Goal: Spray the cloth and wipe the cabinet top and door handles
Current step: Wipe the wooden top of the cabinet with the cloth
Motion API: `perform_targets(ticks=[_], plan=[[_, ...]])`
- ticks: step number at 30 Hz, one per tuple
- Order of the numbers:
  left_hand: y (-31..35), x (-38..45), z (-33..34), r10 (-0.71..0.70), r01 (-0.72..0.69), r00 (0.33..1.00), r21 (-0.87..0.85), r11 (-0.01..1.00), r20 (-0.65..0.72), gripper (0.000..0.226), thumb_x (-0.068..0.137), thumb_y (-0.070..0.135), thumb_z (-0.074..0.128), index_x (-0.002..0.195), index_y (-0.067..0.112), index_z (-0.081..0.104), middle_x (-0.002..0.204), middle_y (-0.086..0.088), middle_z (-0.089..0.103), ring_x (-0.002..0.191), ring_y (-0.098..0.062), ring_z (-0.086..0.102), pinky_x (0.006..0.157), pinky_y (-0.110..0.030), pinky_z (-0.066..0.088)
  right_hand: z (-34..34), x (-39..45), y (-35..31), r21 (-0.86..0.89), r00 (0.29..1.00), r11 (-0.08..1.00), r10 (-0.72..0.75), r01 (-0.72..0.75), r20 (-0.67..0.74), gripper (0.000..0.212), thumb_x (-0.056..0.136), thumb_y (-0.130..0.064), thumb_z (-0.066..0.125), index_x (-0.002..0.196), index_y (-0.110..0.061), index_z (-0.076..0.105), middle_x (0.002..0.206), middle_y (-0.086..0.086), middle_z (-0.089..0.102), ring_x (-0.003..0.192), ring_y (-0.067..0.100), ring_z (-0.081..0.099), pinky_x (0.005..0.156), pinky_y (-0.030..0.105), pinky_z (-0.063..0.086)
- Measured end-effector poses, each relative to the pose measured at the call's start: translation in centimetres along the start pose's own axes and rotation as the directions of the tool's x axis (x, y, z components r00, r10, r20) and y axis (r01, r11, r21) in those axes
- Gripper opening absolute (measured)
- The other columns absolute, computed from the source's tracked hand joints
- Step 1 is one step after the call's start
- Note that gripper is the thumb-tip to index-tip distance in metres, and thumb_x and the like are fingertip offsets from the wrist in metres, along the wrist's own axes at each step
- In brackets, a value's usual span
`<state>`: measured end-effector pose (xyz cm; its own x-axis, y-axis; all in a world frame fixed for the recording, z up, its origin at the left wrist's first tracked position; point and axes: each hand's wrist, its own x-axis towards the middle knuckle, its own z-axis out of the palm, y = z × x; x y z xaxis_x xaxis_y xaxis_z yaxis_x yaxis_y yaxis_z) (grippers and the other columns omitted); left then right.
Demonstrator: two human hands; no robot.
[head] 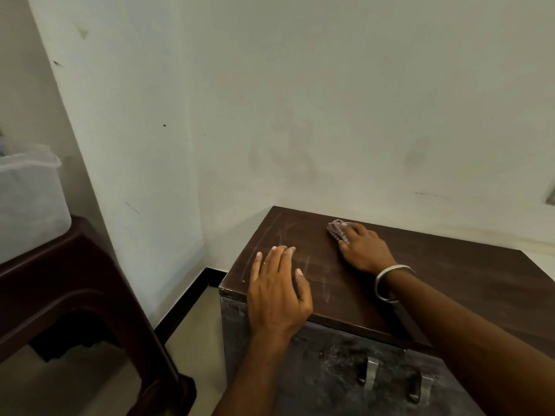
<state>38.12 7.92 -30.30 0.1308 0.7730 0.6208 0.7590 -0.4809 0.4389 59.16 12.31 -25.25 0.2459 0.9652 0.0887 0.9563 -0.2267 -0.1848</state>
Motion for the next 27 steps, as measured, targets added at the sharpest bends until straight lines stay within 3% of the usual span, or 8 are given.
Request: perform_targets(ticks=[3, 6, 15, 18, 27], plan=[[-0.1, 0.1, 0.1, -0.005, 0.005, 1.000, 0.000, 1.000, 0.001, 0.048, 0.090, 0.036, 0.034, 0.130, 0.019, 0.056, 0.135, 0.003, 0.058, 0.132, -0.013, 0.047, 0.118, -0.039, 0.026, -0.2, 0.3, 1.4, 0.018, 0.989, 0.990, 0.144, -0.143, -0.031, 0.055, 0.095, -0.040, 0.033, 0.148, -0.031, 0.022, 0.158, 0.002, 0.021, 0.140, 0.033, 0.027, 0.115, 0.043, 0.024], [0.0, 0.0, 0.2, -0.003, 0.003, 1.000, -0.001, 1.000, -0.008, 0.049, 0.090, 0.036, 0.033, 0.129, 0.018, 0.057, 0.134, 0.002, 0.059, 0.131, -0.014, 0.048, 0.118, -0.041, 0.028, 0.2, -0.1, -0.2, 0.018, 0.980, 0.981, 0.192, -0.191, -0.046, 0.055, 0.095, -0.039, 0.033, 0.148, -0.030, 0.022, 0.158, 0.003, 0.020, 0.140, 0.033, 0.025, 0.115, 0.043, 0.024], [0.1, 0.1, -0.2, 0.002, -0.003, 1.000, 0.057, 0.998, 0.025, 0.053, 0.092, 0.035, 0.030, 0.131, 0.010, 0.055, 0.137, -0.007, 0.057, 0.132, -0.020, 0.048, 0.114, -0.046, 0.034, 2.1, -5.6, -7.9, 0.026, 0.985, 0.987, -0.155, 0.157, -0.076, 0.052, 0.098, -0.040, 0.033, 0.148, -0.033, 0.023, 0.156, 0.001, 0.024, 0.140, 0.027, 0.027, 0.115, 0.042, 0.025], [-0.3, 0.1, -0.4, 0.011, -0.013, 1.000, 0.068, 0.998, 0.027, 0.054, 0.092, 0.035, 0.029, 0.130, 0.009, 0.057, 0.135, -0.009, 0.059, 0.131, -0.021, 0.050, 0.114, -0.047, 0.033, 1.7, -6.4, -7.4, 0.036, 0.983, 0.983, -0.177, 0.179, -0.043, 0.053, 0.098, -0.043, 0.031, 0.149, -0.034, 0.021, 0.157, -0.001, 0.022, 0.142, 0.025, 0.025, 0.116, 0.042, 0.023], [-2.2, 0.5, -1.6, -0.029, 0.029, 1.000, 0.129, 0.991, 0.003, 0.055, 0.092, 0.035, 0.027, 0.129, 0.009, 0.058, 0.133, -0.008, 0.060, 0.130, -0.023, 0.050, 0.116, -0.048, 0.029, -0.3, -8.1, 0.6, 0.013, 0.983, 0.985, 0.173, -0.173, -0.065, 0.055, 0.096, -0.040, 0.032, 0.149, -0.032, 0.022, 0.158, 0.002, 0.021, 0.139, 0.030, 0.028, 0.115, 0.042, 0.026]])
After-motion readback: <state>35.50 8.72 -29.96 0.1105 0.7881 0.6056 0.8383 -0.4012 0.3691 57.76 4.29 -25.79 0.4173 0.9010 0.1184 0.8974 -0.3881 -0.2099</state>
